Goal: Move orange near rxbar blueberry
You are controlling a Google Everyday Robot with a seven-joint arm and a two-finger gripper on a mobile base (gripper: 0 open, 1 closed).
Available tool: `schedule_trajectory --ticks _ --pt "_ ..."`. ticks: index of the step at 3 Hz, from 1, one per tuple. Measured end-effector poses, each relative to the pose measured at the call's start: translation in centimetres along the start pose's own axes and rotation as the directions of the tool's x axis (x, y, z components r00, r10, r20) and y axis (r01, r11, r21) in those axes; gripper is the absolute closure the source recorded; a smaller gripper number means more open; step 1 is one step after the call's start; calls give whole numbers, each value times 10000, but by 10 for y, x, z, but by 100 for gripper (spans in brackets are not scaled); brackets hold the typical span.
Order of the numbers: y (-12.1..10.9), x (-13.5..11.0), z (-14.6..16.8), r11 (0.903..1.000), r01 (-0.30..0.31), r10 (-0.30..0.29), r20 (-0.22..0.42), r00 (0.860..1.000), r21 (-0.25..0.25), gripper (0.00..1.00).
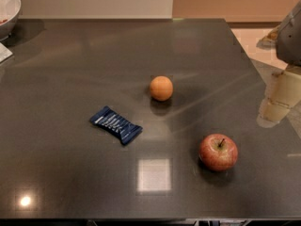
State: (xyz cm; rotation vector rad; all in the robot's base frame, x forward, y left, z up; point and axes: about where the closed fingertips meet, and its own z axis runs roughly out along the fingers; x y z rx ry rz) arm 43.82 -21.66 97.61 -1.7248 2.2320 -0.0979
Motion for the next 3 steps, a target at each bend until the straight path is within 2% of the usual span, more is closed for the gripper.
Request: schedule_trajectory --ticks 1,2,3 --pt "-2 -2 0 10000 -1 1 82 10000 14 0" --pt "-13 -19 16 9998 -89 102 672 9977 -191 0" --pt "-25 -46 45 9986 -88 153 1262 9919 -520 0"
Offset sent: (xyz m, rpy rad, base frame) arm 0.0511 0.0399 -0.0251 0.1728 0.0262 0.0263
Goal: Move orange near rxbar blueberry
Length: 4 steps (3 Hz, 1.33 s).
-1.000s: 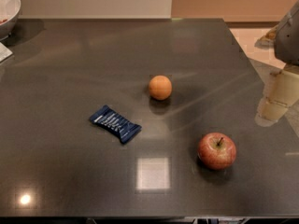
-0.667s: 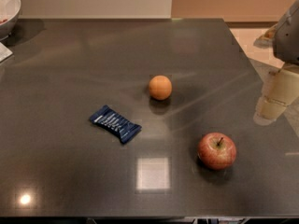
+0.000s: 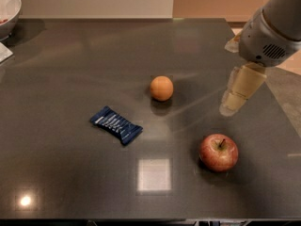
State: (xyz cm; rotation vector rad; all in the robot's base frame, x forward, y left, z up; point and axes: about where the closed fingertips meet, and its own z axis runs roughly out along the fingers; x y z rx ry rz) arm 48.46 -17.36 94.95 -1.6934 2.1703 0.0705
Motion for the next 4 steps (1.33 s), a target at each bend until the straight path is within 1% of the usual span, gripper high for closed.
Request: schedule_trajectory --ticks 1,3,4 --pt "-9 -25 29 9997 66 -52 545 9985 -245 0" --pt "-19 -74 85 9954 446 -318 1452 9889 -853 0" --pt "-26 -88 109 9927 478 -286 1689 9852 -1108 0"
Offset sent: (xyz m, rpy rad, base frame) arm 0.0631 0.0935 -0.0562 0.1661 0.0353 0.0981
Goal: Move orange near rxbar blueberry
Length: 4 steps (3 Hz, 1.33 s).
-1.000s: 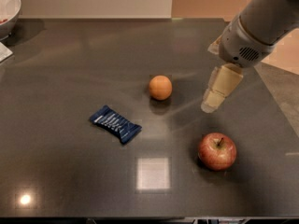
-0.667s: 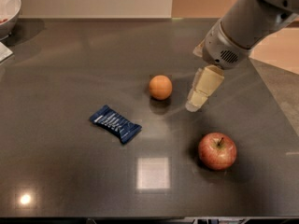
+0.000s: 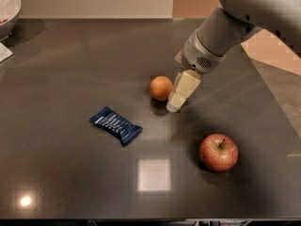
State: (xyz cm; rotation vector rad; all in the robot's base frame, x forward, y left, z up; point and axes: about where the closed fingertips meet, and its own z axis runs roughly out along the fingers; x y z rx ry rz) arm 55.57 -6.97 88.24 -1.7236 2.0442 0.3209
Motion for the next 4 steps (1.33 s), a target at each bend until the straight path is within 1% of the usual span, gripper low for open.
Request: schedule_trajectory --ticks 2,3,4 --pt "-10 -6 25 9996 -27 32 182 9998 -277 0" --pt "-16 -4 41 9987 -119 128 177 9998 -497 0" --pt "-19 -2 53 9974 -130 145 206 9997 -706 16"
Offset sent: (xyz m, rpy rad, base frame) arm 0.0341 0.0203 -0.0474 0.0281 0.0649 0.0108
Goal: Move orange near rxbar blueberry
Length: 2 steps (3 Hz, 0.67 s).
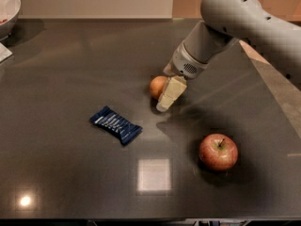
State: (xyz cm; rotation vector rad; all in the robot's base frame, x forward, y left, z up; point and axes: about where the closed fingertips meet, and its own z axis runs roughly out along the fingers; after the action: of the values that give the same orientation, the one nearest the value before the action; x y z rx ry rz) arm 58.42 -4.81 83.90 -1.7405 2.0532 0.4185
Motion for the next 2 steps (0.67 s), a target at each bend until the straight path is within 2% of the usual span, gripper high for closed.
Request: schedule_trajectory --ticks 2 --pt "4 -7 -2 9997 120 -115 255 9996 -199 63"
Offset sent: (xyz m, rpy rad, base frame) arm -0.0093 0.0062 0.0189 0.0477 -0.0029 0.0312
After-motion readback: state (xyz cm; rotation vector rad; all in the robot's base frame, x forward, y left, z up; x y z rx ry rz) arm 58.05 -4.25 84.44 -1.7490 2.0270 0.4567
